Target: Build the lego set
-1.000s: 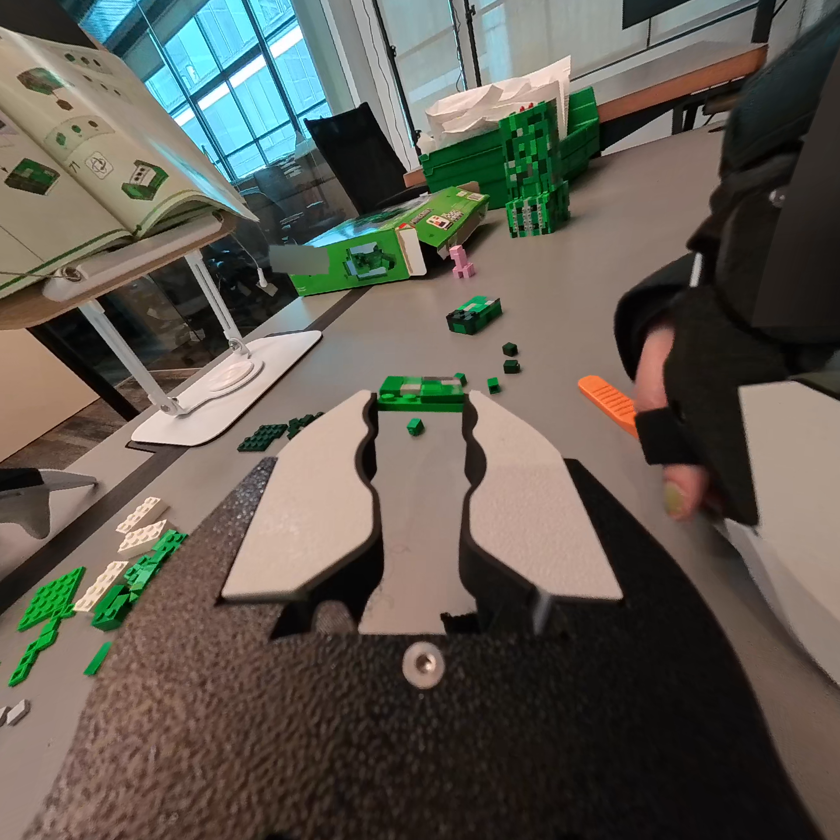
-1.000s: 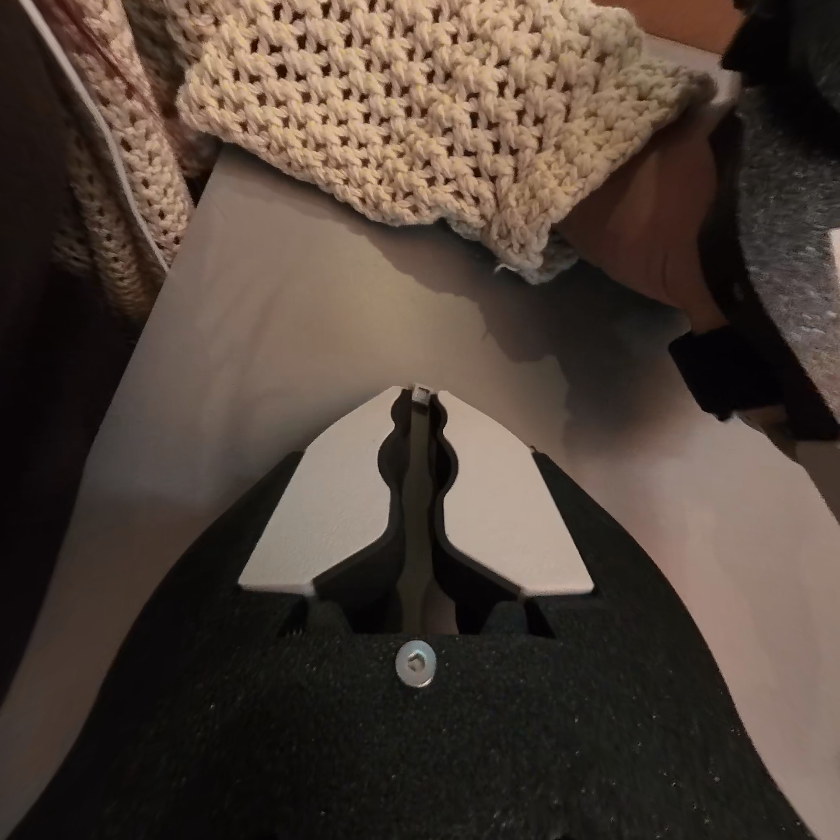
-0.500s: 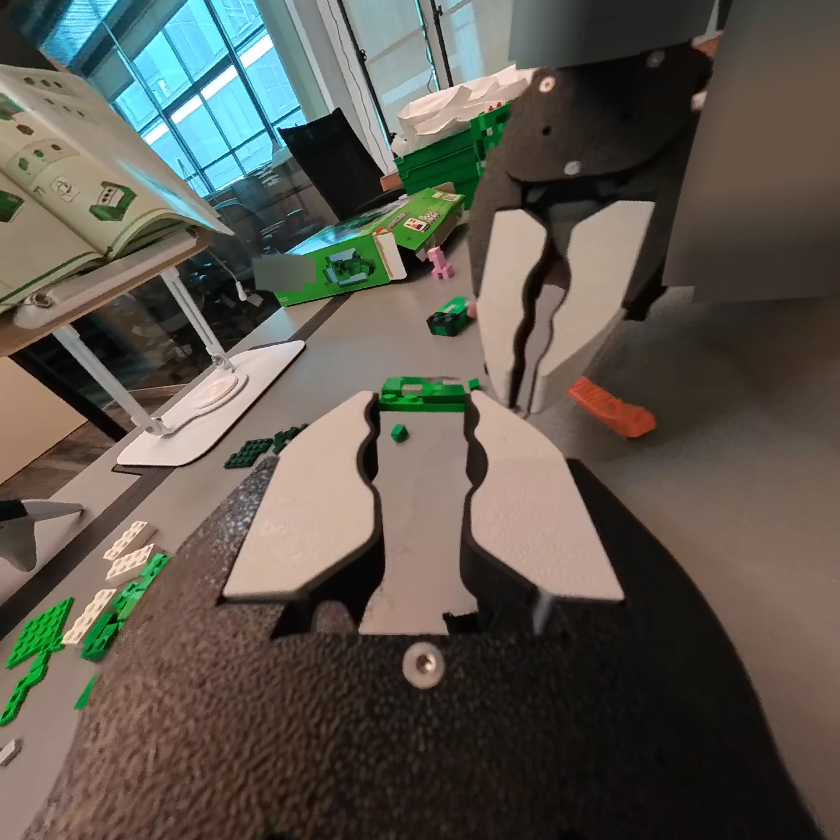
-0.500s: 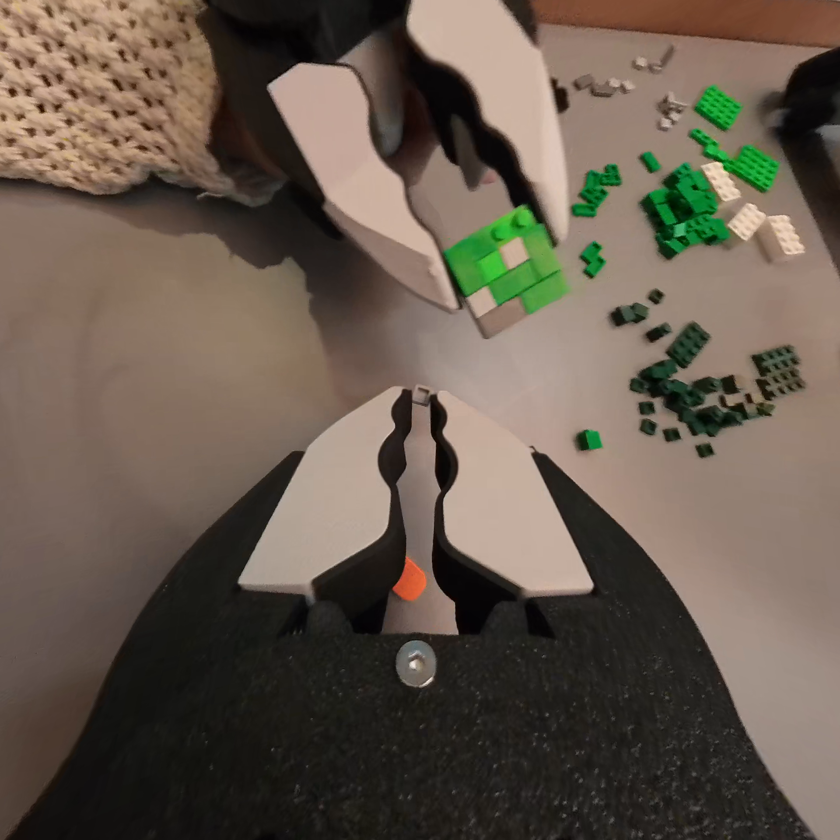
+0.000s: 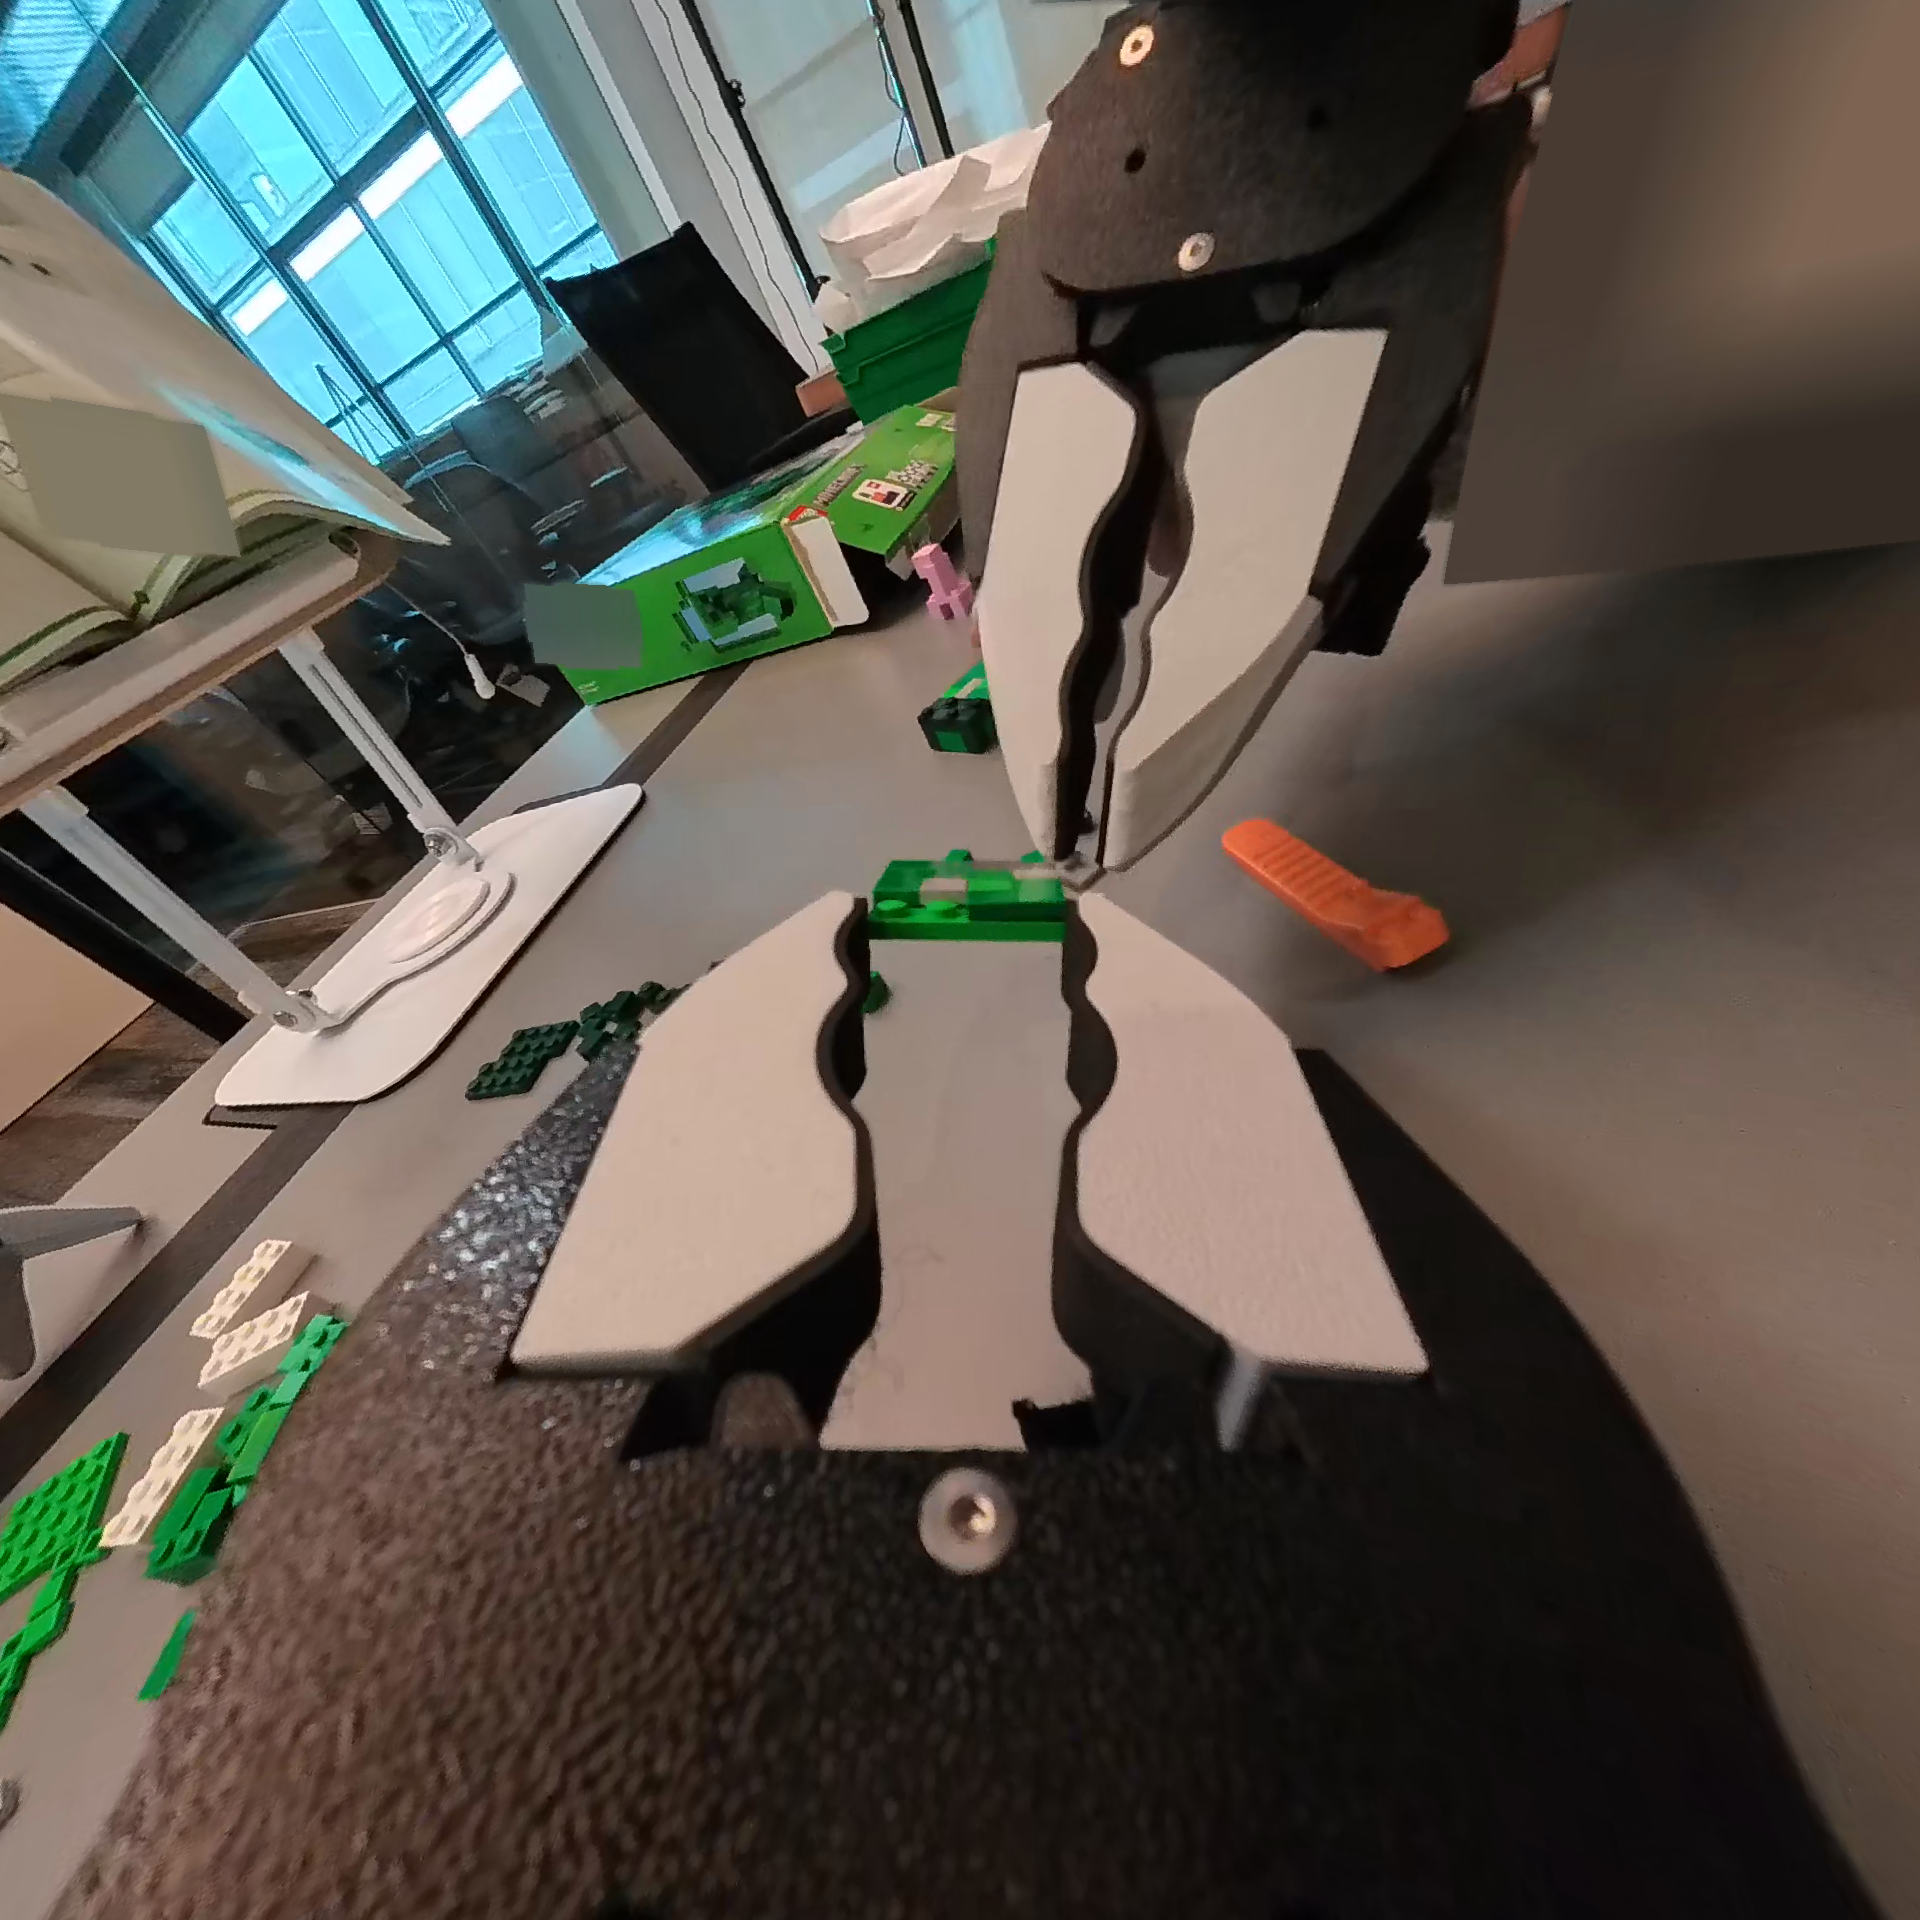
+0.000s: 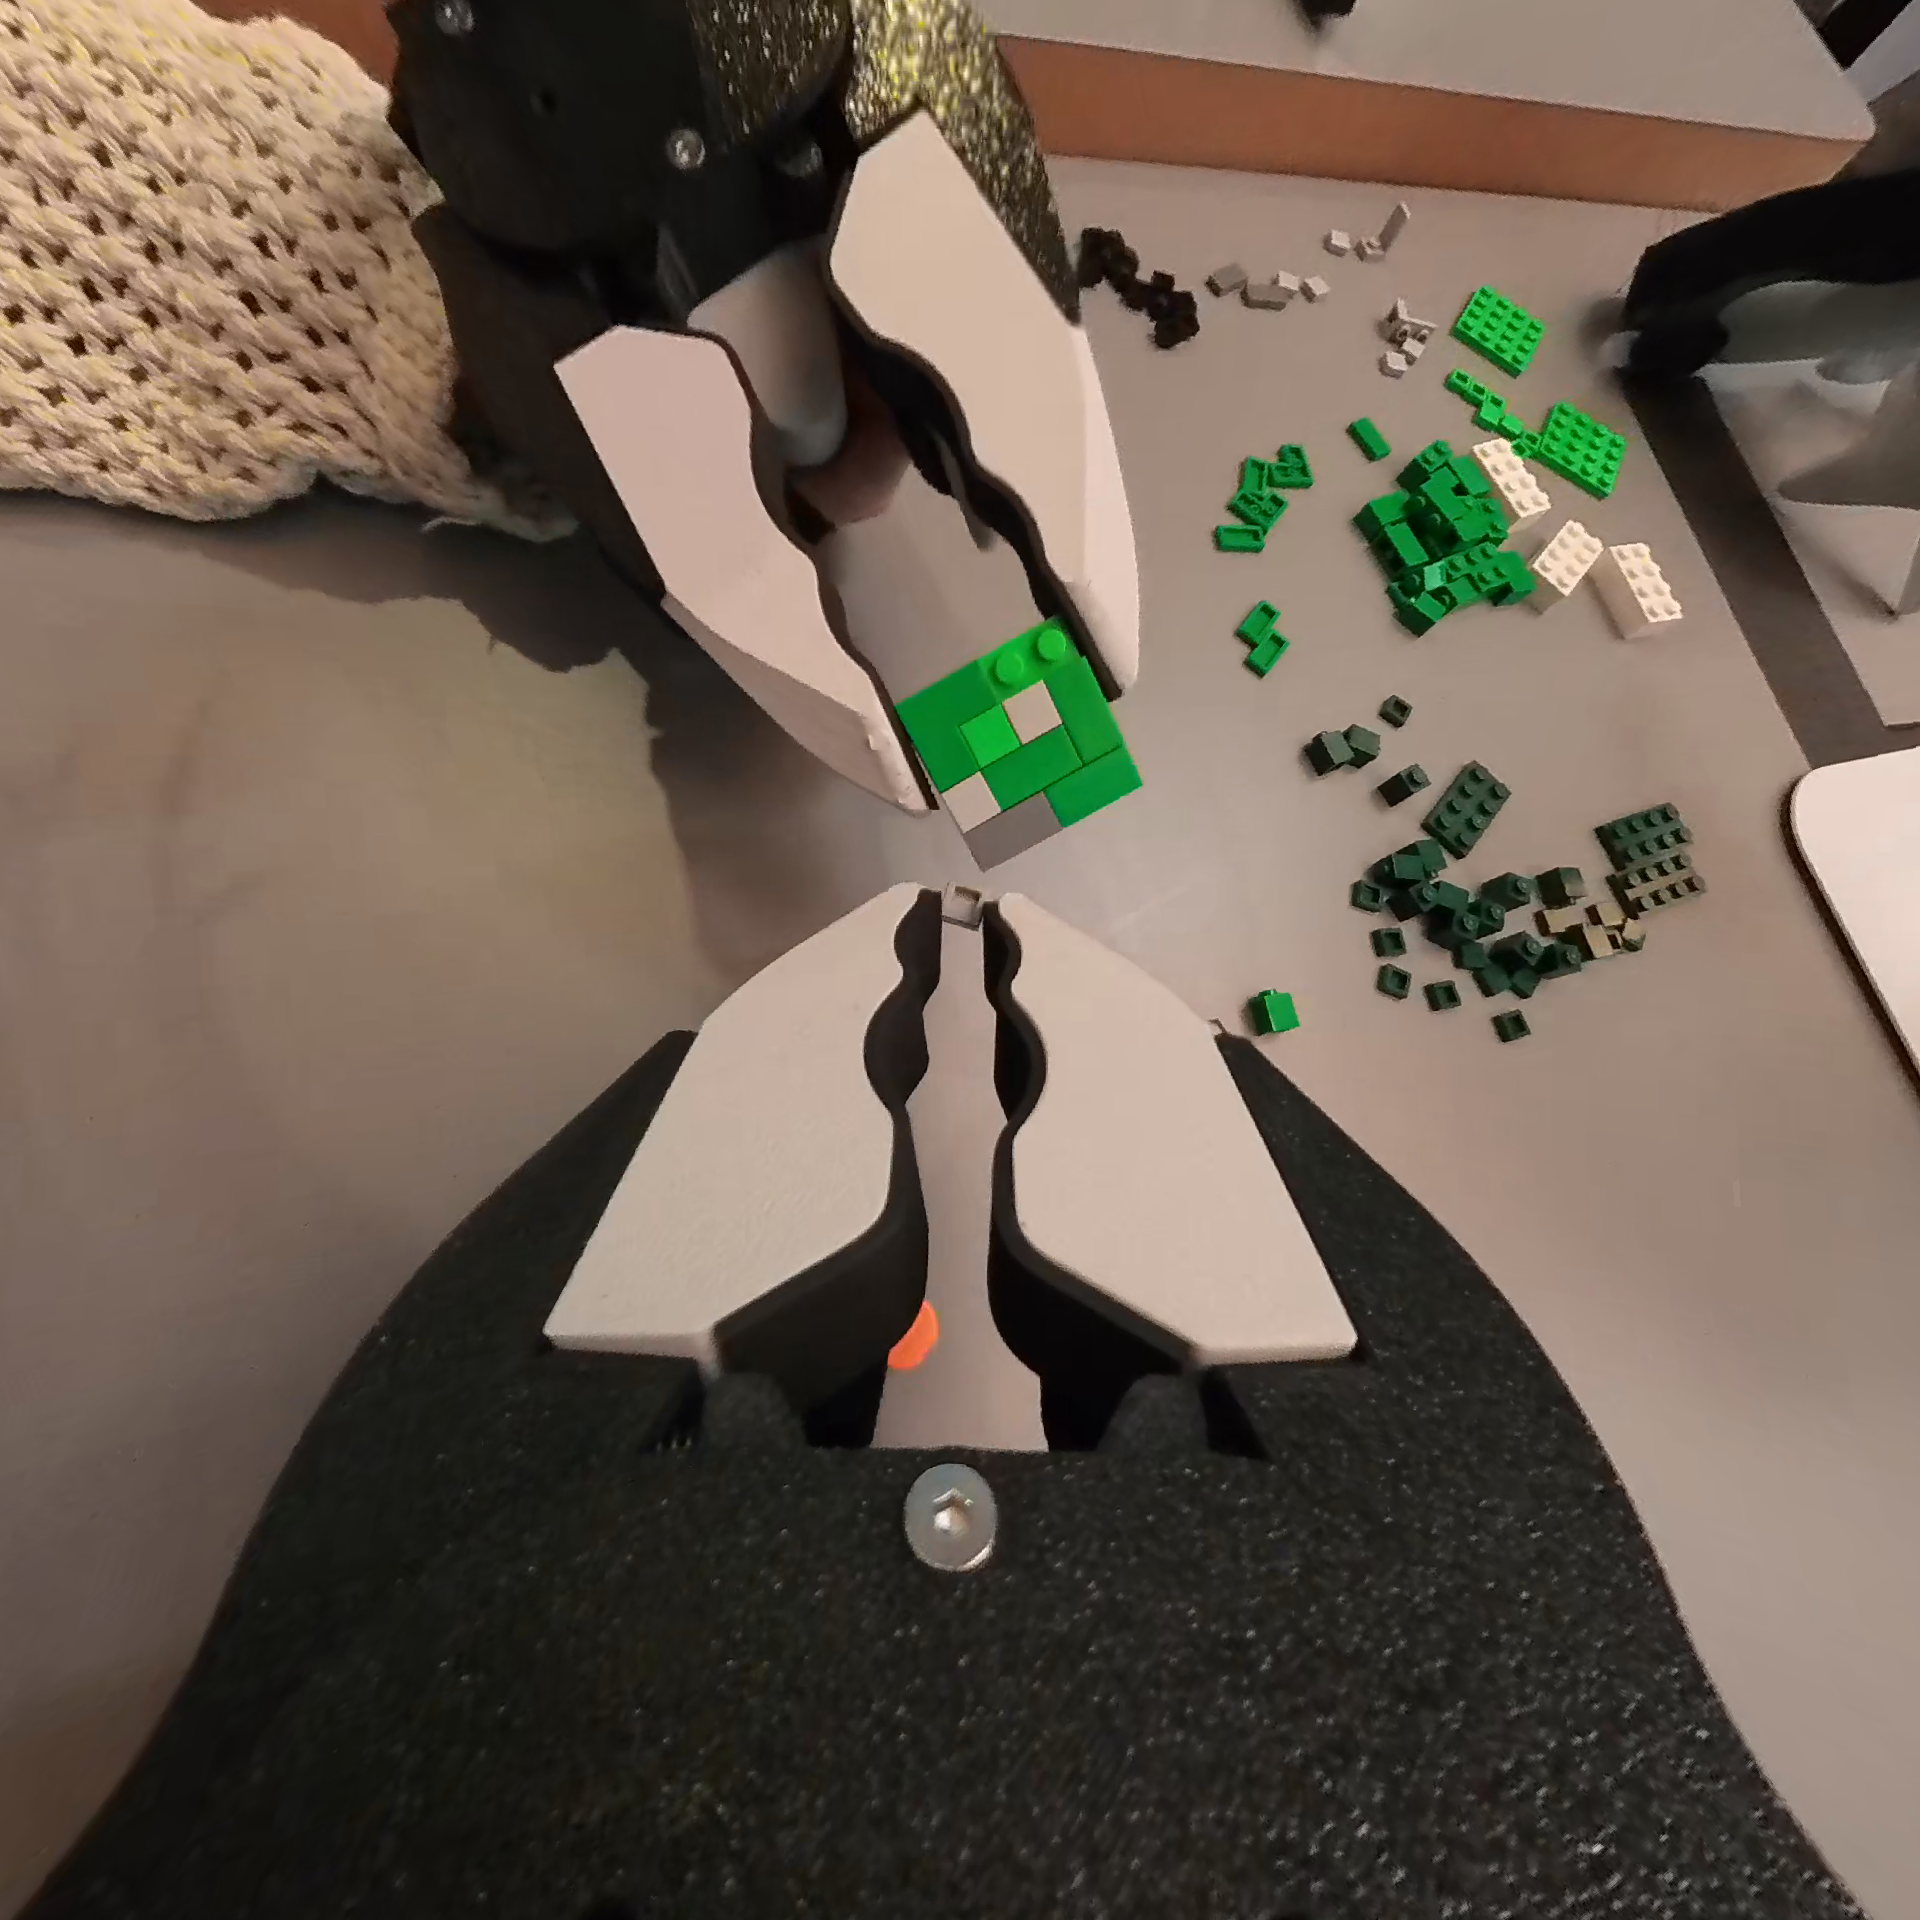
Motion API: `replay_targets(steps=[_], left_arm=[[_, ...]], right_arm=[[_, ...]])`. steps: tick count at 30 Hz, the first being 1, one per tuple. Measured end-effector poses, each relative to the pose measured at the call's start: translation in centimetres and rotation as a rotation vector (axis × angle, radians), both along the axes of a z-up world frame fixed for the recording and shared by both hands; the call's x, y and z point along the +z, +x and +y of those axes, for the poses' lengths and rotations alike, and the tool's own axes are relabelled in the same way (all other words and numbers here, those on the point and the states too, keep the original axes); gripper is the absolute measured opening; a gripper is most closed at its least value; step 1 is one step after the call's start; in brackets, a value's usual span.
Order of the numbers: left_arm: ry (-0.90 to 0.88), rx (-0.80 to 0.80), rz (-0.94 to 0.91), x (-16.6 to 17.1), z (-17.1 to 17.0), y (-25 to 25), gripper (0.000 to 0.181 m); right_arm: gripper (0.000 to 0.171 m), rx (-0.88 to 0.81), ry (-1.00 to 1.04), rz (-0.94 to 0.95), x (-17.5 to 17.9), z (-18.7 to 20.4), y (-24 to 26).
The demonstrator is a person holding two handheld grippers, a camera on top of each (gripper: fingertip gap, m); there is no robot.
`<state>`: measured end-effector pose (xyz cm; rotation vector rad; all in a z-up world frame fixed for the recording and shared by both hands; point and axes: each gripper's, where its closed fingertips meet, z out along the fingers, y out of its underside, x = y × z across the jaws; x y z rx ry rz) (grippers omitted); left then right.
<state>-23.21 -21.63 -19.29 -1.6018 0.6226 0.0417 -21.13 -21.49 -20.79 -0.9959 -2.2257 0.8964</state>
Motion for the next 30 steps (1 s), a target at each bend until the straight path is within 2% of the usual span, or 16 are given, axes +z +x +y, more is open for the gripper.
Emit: replay_targets(steps=[15,19,27,30], left_arm=[[-0.046,-0.044,0.049,-1.0,0.1,1.0,0.035],[-0.075,0.01,0.06,-1.4,0.4,0.2,0.035],[-0.083,0.129,0.017,-1.3,0.7,-1.9,0.035],[-0.082,0.124,0.017,-1.3,0.7,-1.8,0.035]], right_arm=[[0.006,0.006,-0.018,-0.004,-0.1,-0.4,0.0],[0.006,-0.006,0.019,-0.029,-0.8,0.4,0.1],[0.006,0.09,0.164,-0.342,-5.6,0.8,2.3],[0.007,0.114,0.176,-0.36,-6.2,0.4,2.3]])
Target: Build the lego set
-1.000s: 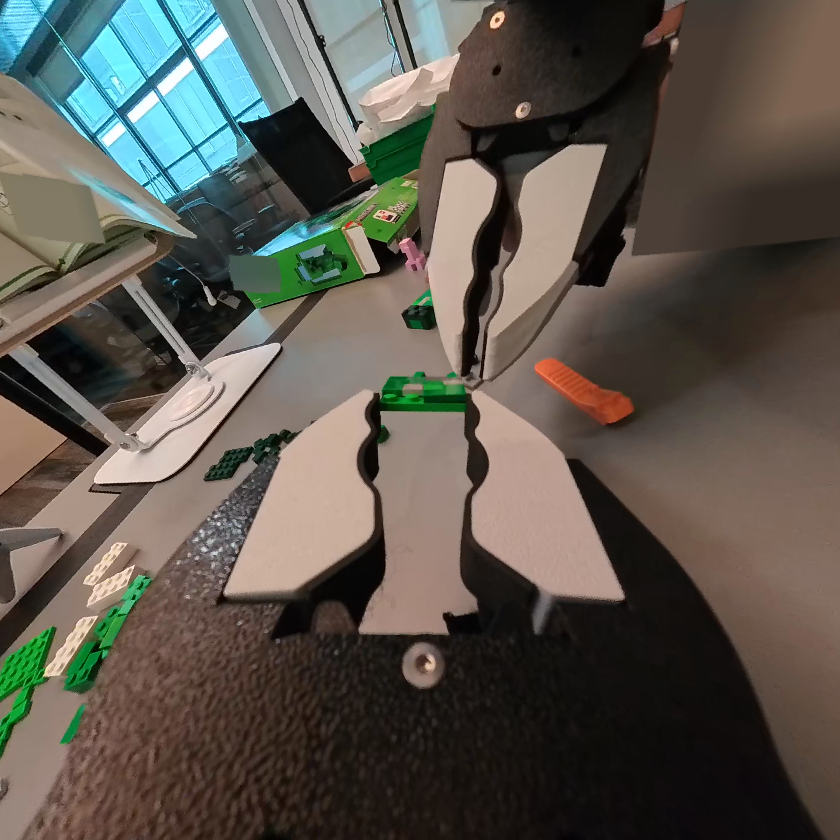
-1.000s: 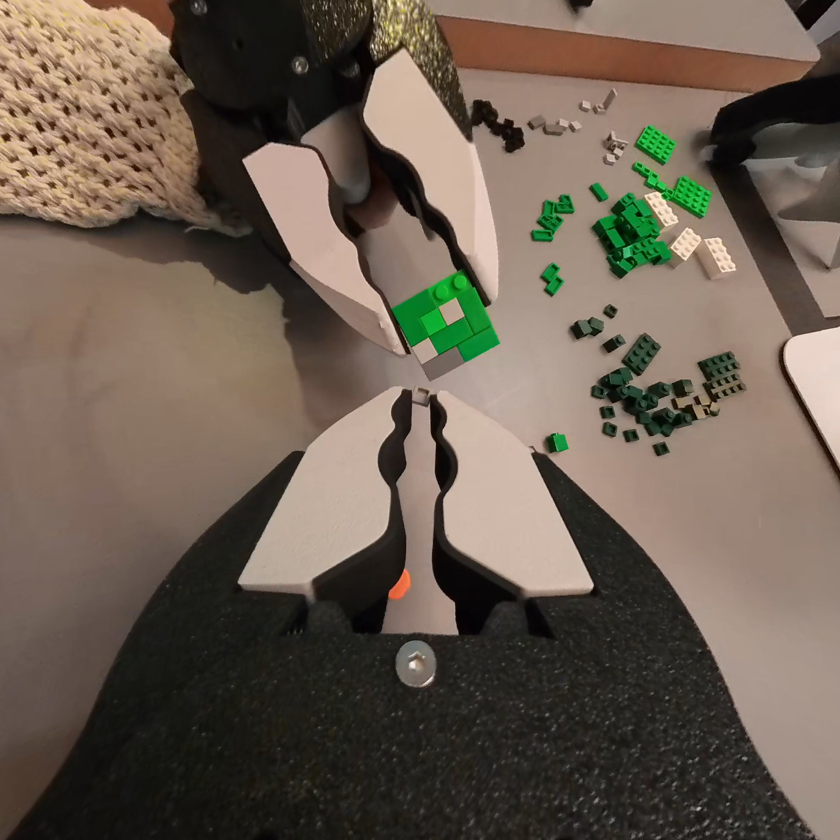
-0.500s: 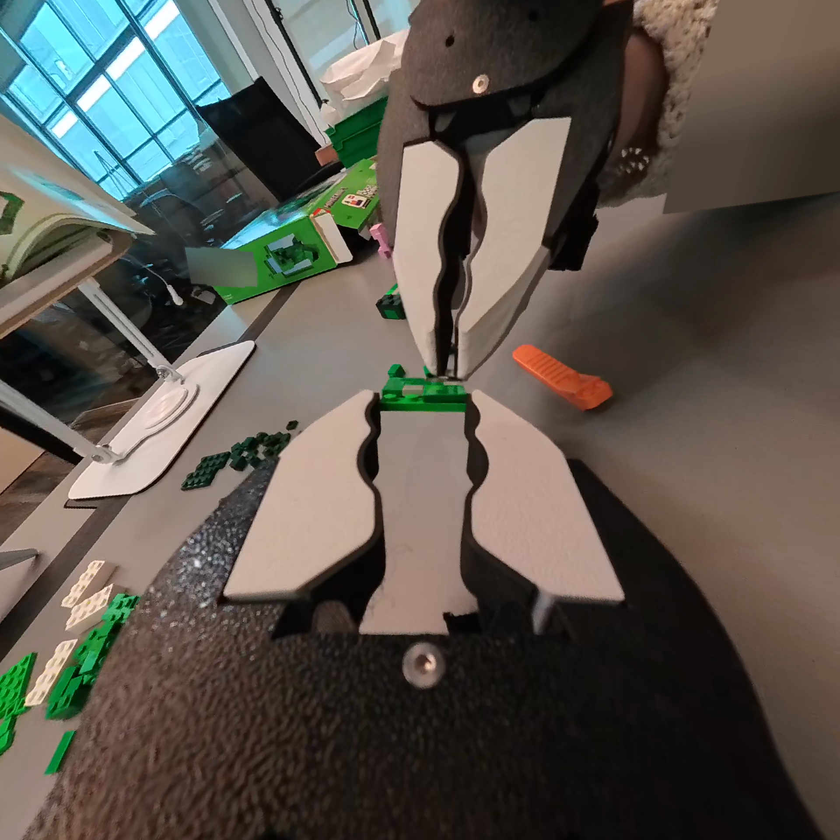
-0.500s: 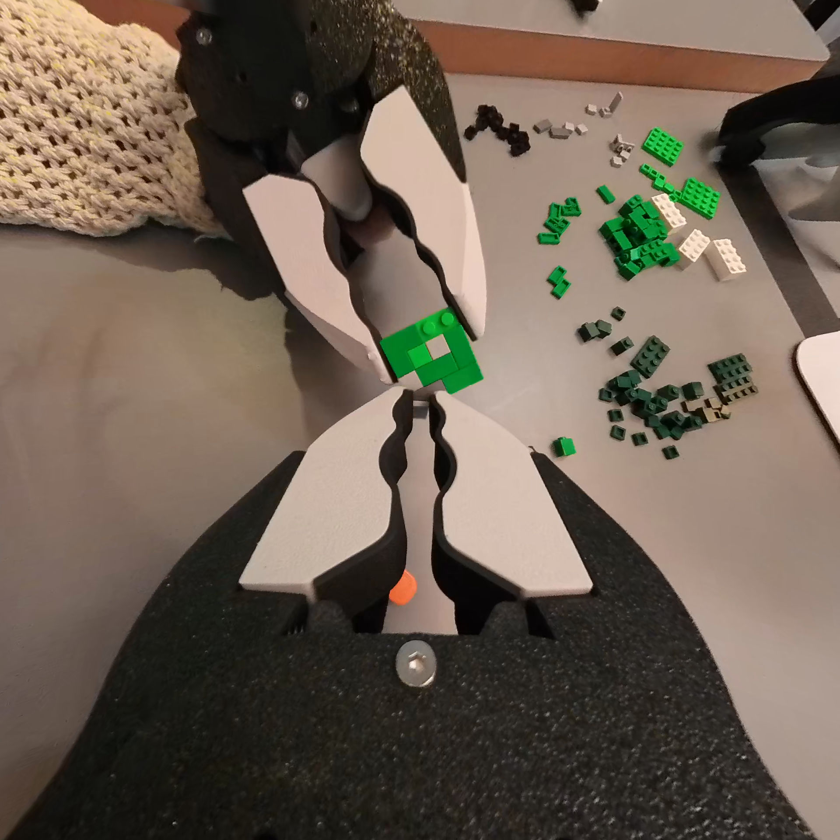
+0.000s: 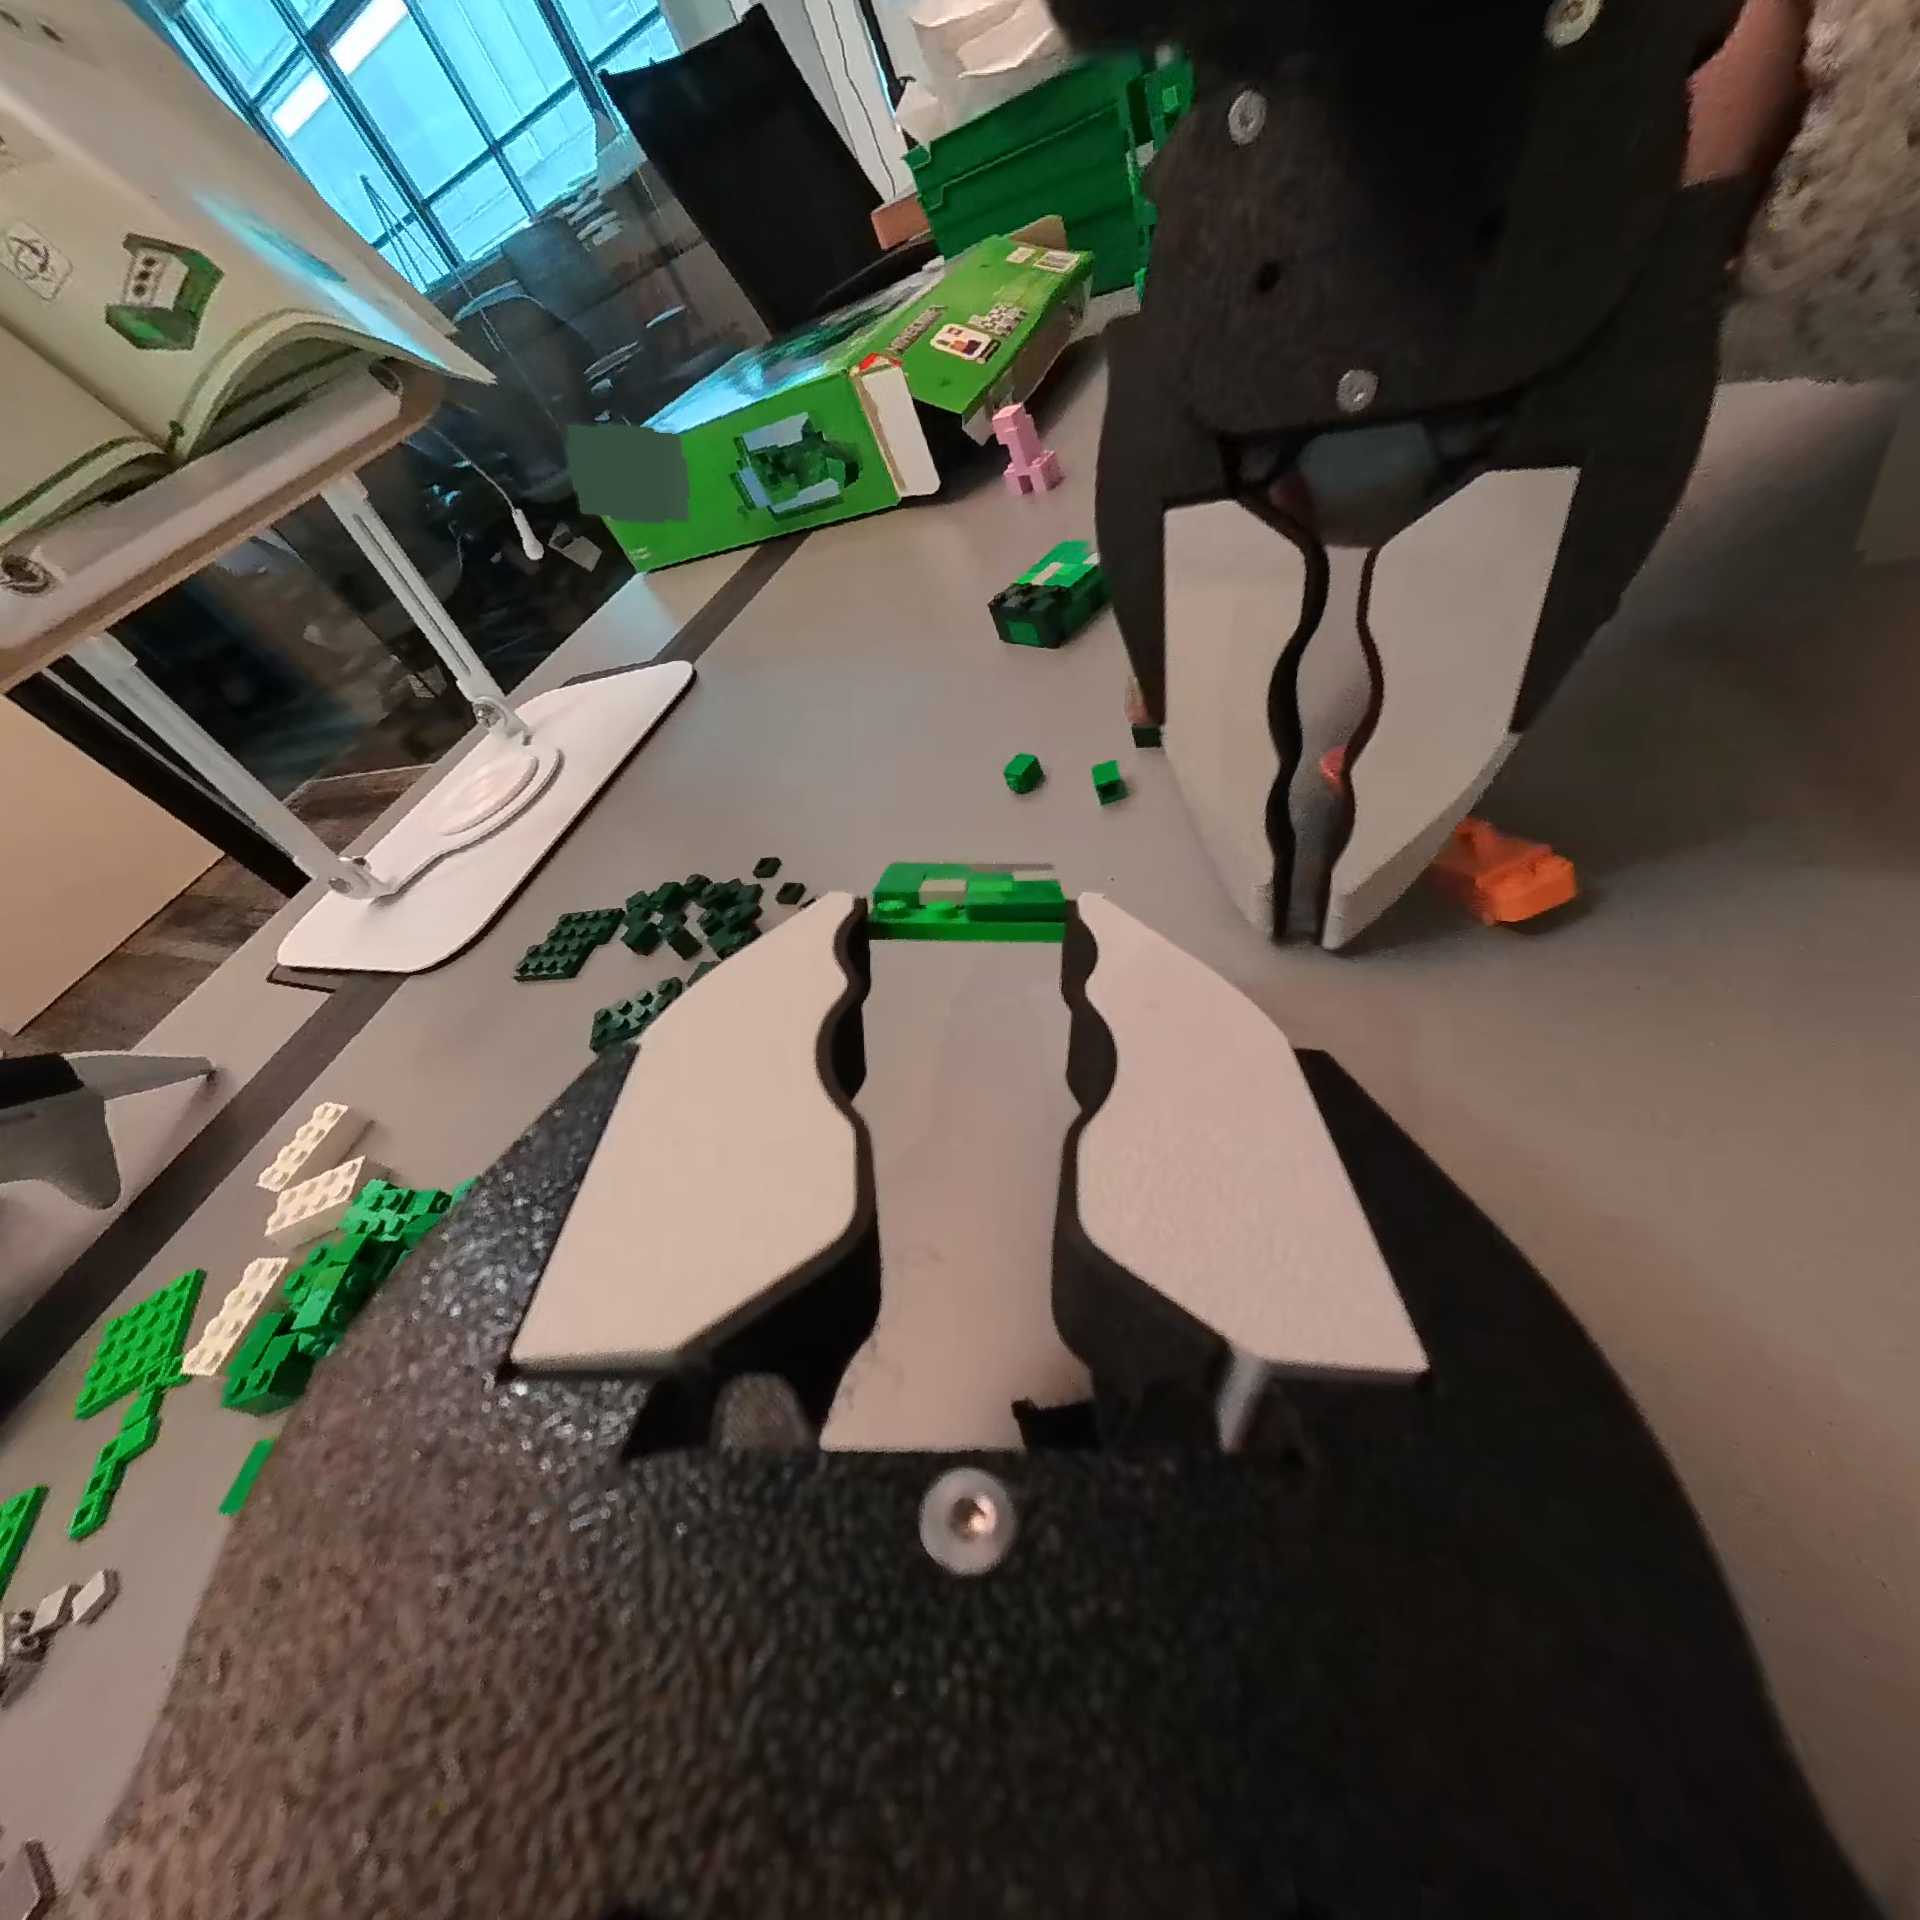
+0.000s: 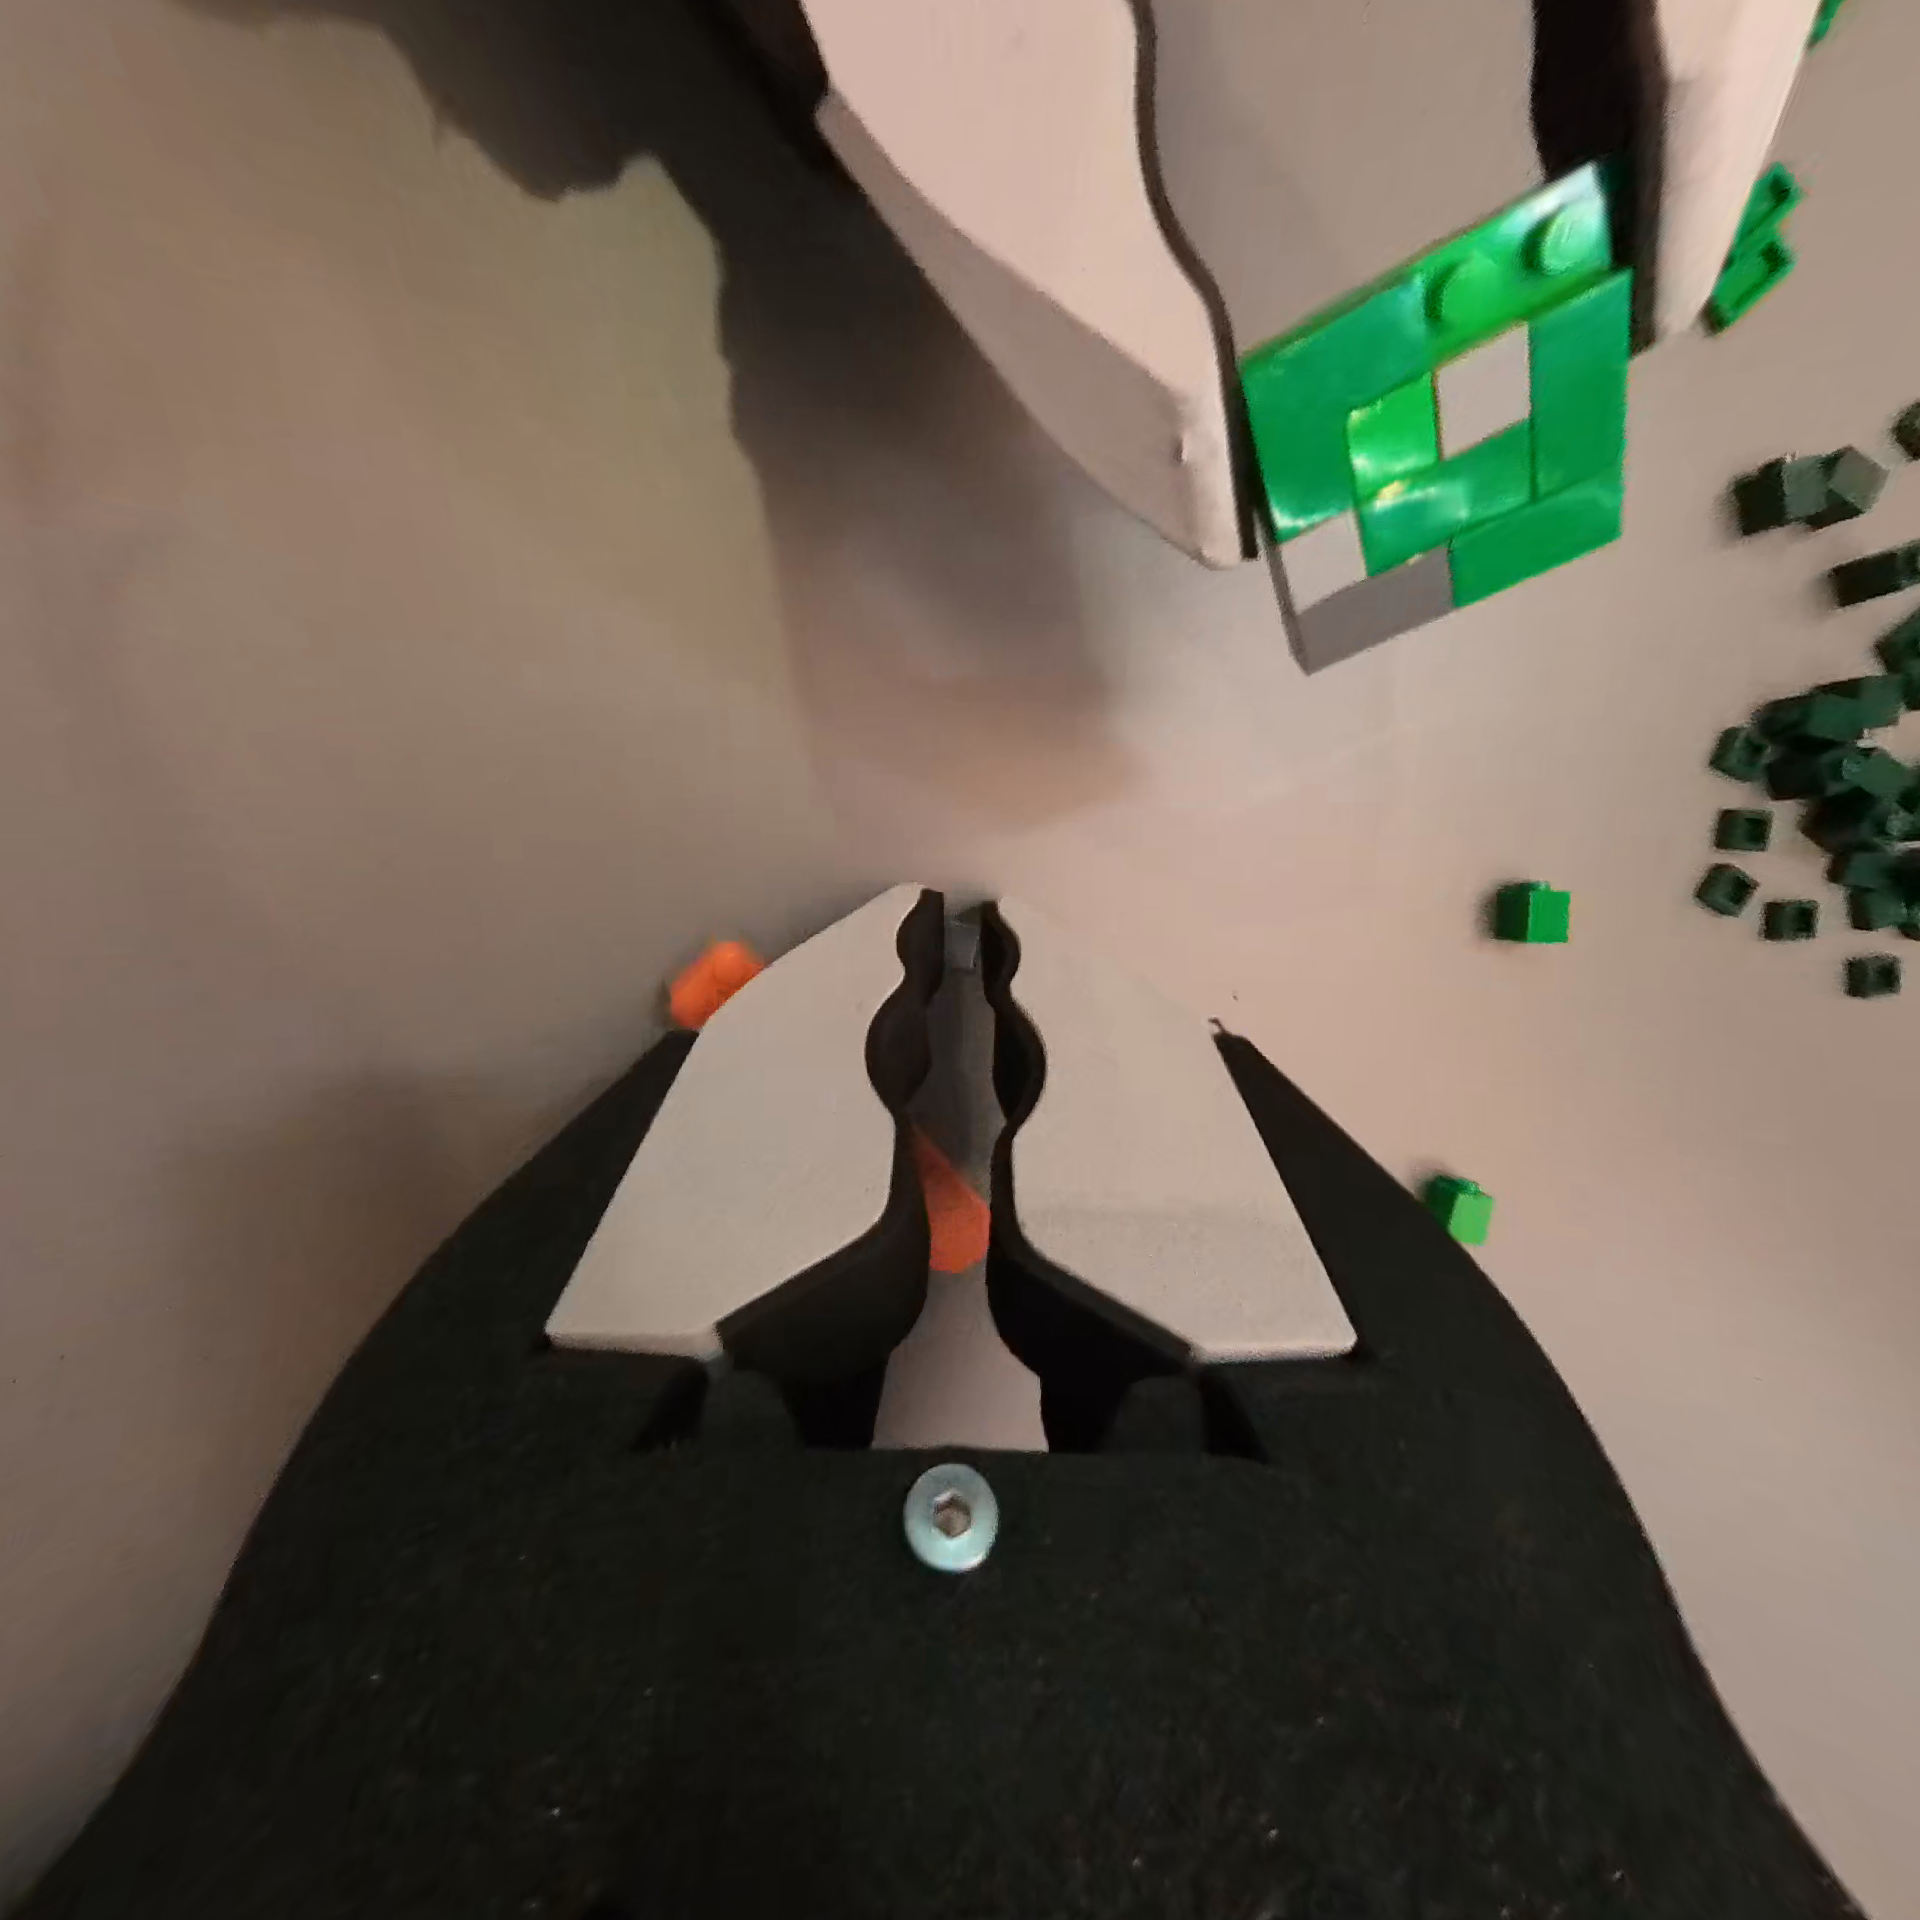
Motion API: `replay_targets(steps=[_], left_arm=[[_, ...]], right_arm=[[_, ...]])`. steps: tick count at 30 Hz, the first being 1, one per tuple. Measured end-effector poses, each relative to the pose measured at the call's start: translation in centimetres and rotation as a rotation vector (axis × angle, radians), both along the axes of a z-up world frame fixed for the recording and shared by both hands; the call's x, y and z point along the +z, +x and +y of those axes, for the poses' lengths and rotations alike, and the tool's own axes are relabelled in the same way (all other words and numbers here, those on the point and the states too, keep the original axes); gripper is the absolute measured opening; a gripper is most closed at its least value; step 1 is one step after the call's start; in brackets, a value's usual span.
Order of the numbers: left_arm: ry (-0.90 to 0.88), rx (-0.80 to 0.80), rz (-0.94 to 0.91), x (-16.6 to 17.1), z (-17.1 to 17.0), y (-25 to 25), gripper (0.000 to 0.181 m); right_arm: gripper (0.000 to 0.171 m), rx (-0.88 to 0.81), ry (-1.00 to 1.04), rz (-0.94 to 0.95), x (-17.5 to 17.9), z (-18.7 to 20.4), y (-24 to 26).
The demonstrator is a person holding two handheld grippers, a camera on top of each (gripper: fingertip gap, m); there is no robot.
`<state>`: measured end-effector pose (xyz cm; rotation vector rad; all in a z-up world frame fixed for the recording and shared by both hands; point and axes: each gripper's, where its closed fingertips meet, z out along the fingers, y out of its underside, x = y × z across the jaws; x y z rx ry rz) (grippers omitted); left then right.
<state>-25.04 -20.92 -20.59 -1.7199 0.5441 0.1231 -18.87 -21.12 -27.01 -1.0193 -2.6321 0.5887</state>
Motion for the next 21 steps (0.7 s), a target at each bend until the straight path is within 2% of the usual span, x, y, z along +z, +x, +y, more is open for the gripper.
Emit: replay_targets(steps=[3,8,15,21], left_arm=[[0.001,-0.018,0.0,0.0,0.0,0.3,0.035],[0.01,-0.046,-0.011,0.2,-0.1,0.6,0.035],[0.02,-0.044,-0.039,0.4,-0.2,0.4,0.035],[0.014,-0.052,-0.027,0.3,-0.2,0.6,0.035]], right_arm=[[0.024,0.029,-0.094,0.017,0.9,-0.9,0.2],[0.02,0.008,-0.204,0.027,1.1,0.4,0.5],[0.016,0.072,-0.233,0.057,1.8,0.2,1.4],[0.017,0.095,-0.159,0.122,1.2,0.5,1.1]])
